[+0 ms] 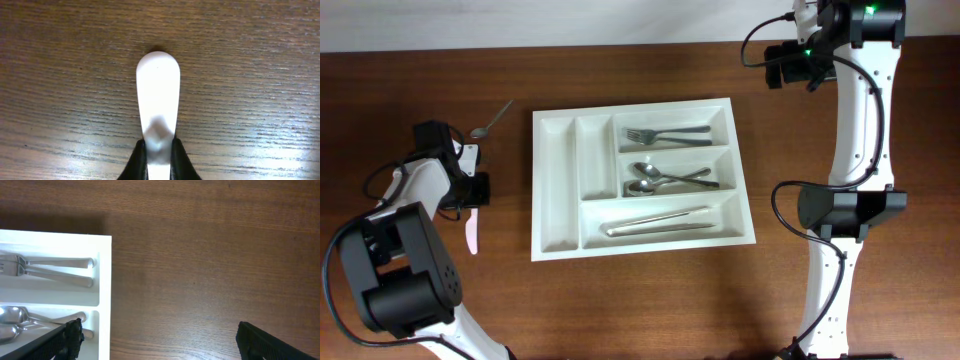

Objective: Pack container
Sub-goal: 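Lift the white knife with the left gripper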

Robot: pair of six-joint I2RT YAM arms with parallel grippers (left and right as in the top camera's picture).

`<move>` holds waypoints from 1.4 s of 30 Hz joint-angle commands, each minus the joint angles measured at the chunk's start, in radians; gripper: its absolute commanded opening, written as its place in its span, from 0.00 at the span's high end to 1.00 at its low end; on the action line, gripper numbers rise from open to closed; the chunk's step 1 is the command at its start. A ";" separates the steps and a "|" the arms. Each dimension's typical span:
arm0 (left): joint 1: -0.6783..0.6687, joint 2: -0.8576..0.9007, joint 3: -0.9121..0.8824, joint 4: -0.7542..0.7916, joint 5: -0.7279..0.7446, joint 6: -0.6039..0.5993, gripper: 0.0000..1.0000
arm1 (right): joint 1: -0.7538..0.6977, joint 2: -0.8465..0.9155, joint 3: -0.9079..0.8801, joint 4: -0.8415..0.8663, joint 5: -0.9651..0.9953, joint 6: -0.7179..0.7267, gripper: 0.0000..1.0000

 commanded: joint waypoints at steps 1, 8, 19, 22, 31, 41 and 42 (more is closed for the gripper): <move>0.009 0.097 -0.070 -0.020 -0.047 0.004 0.98 | 0.003 -0.031 0.010 -0.006 -0.010 0.001 0.01; 0.009 0.097 -0.070 -0.026 -0.048 -0.119 0.98 | 0.003 -0.031 0.010 -0.006 -0.009 0.001 0.01; 0.009 0.096 -0.040 -0.056 -0.032 -0.158 0.98 | 0.003 -0.031 0.010 -0.006 -0.010 0.001 0.01; 0.009 0.096 0.000 -0.089 -0.032 -0.166 0.98 | 0.003 -0.031 0.010 -0.006 -0.010 0.001 0.01; 0.008 0.096 0.201 -0.262 -0.032 -0.174 0.99 | 0.003 -0.031 0.010 -0.006 -0.010 0.001 0.01; 0.006 0.092 0.350 -0.361 -0.028 -0.185 0.98 | 0.003 -0.031 0.010 -0.006 -0.010 0.001 0.01; 0.006 0.092 0.361 -0.369 -0.019 -0.184 0.98 | 0.003 -0.031 0.010 -0.006 -0.010 0.001 0.01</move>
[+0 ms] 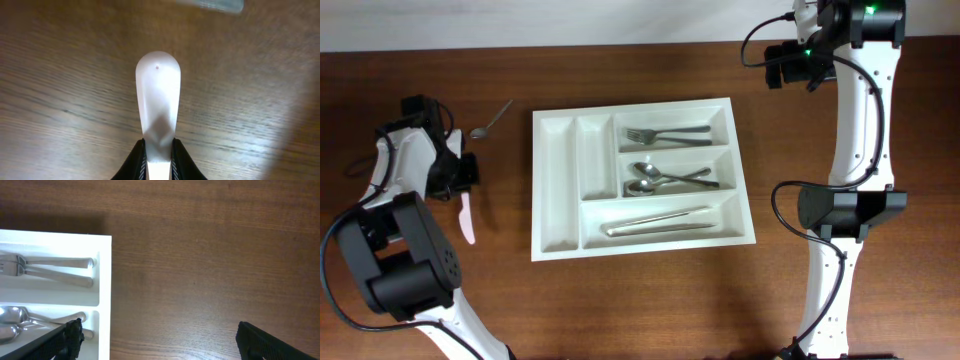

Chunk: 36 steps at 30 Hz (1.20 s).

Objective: Pack container
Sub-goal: 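Lift the white knife with the left gripper, then carry the knife over the tray's narrow left compartment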

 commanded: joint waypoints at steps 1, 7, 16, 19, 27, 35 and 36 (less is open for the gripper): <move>0.004 0.006 0.048 -0.022 0.018 -0.014 0.98 | 0.003 -0.031 0.010 -0.006 -0.010 0.002 0.01; -0.002 0.005 0.105 -0.048 0.128 -0.014 0.98 | 0.003 -0.031 0.010 -0.006 -0.010 0.002 0.01; -0.084 0.005 0.229 -0.089 0.196 -0.014 0.98 | 0.003 -0.031 0.010 -0.006 -0.010 0.002 0.01; -0.132 0.005 0.280 -0.101 0.202 -0.013 0.98 | 0.003 -0.031 0.010 -0.006 -0.010 0.002 0.01; -0.270 0.005 0.360 -0.071 0.189 -0.038 0.98 | 0.003 -0.031 0.010 -0.006 -0.010 0.002 0.01; -0.370 0.005 0.360 -0.009 0.187 -0.132 0.98 | 0.003 -0.031 0.010 -0.006 -0.010 0.002 0.01; -0.381 0.005 0.360 -0.002 0.187 -0.142 0.98 | 0.003 -0.031 0.010 -0.006 -0.010 0.002 0.01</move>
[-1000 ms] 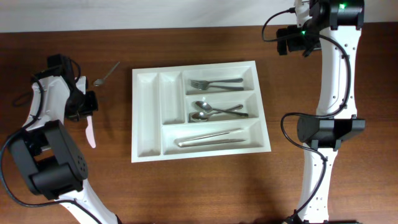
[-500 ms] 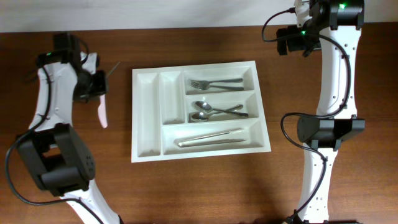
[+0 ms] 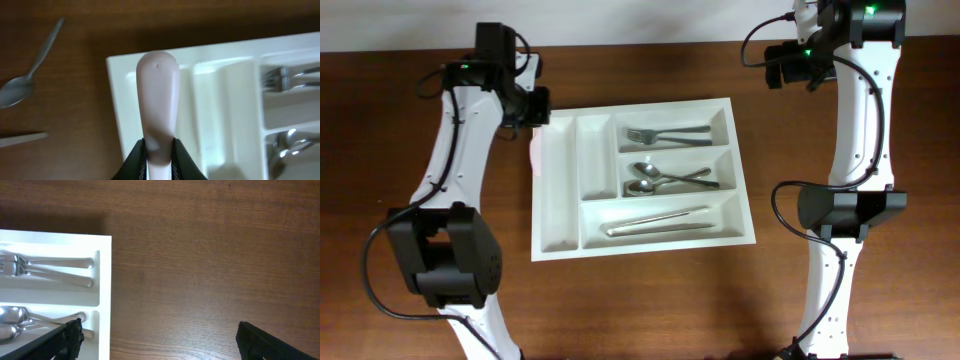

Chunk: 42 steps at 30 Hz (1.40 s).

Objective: Pack container
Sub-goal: 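Carry the knife over the tray's narrow left compartment, then lower the knife into the left compartment and open the left gripper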

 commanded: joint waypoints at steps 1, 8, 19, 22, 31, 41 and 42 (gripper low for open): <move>-0.038 0.005 0.019 0.021 0.007 -0.060 0.98 | 0.003 -0.031 0.010 -0.006 -0.010 0.002 0.01; -0.152 0.006 0.019 0.089 -0.054 -0.149 0.98 | 0.003 -0.031 0.010 -0.006 -0.010 0.002 0.01; -0.228 0.019 0.001 0.076 -0.186 -0.277 0.98 | 0.003 -0.031 0.010 -0.006 -0.009 0.002 0.01; -0.225 0.039 -0.005 0.066 -0.189 -0.285 0.98 | 0.003 -0.031 0.010 -0.006 -0.010 0.002 0.01; -0.226 0.118 -0.032 0.035 -0.188 -0.341 0.98 | 0.003 -0.031 0.010 -0.006 -0.010 0.002 0.01; -0.228 0.138 -0.035 0.013 -0.148 -0.359 0.98 | 0.003 -0.031 0.010 -0.006 -0.010 0.002 0.01; -0.229 0.138 -0.037 0.009 -0.141 -0.360 0.98 | 0.003 -0.031 0.010 -0.006 -0.010 0.002 0.01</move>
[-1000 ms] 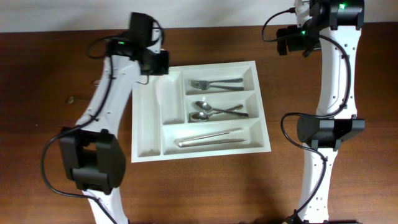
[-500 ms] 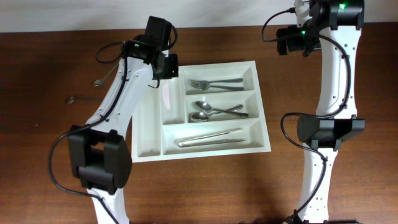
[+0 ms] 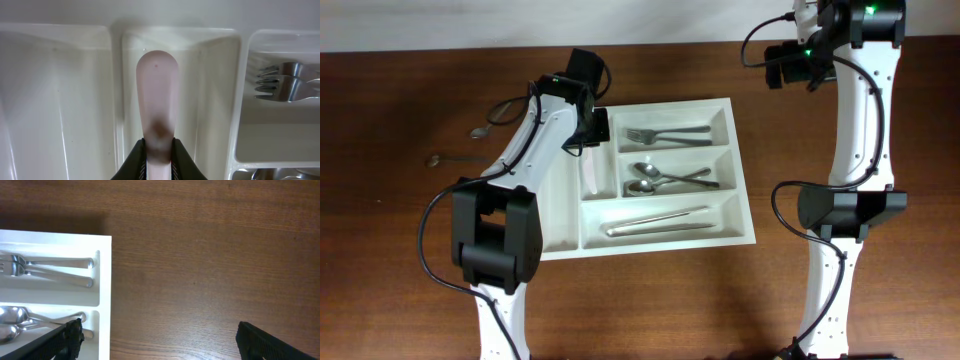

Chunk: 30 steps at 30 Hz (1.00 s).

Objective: Pack container
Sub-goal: 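Lower the knife into the left compartment and open the left gripper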

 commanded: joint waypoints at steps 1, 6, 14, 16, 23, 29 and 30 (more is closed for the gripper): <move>-0.002 0.000 -0.014 -0.011 0.035 -0.018 0.98 | 0.003 -0.031 0.010 -0.006 -0.010 0.002 0.01; -0.016 0.002 -0.024 -0.016 0.033 -0.021 0.98 | 0.003 -0.031 0.010 -0.006 -0.010 0.002 0.01; -0.016 0.002 -0.024 0.003 0.033 -0.021 0.84 | 0.003 -0.031 0.010 -0.006 -0.010 0.002 0.01; -0.015 0.002 -0.024 0.013 0.031 -0.020 0.73 | 0.003 -0.031 0.010 -0.006 -0.010 0.002 0.01; 0.014 -0.001 0.042 0.015 0.026 -0.006 0.56 | 0.003 -0.031 0.010 -0.006 -0.010 0.002 0.01; 0.093 -0.006 0.199 -0.044 0.022 -0.006 0.32 | 0.003 -0.031 0.010 -0.006 -0.010 0.002 0.01; 0.111 -0.006 0.216 -0.050 0.023 -0.006 0.31 | 0.003 -0.031 0.010 -0.006 -0.009 0.002 0.01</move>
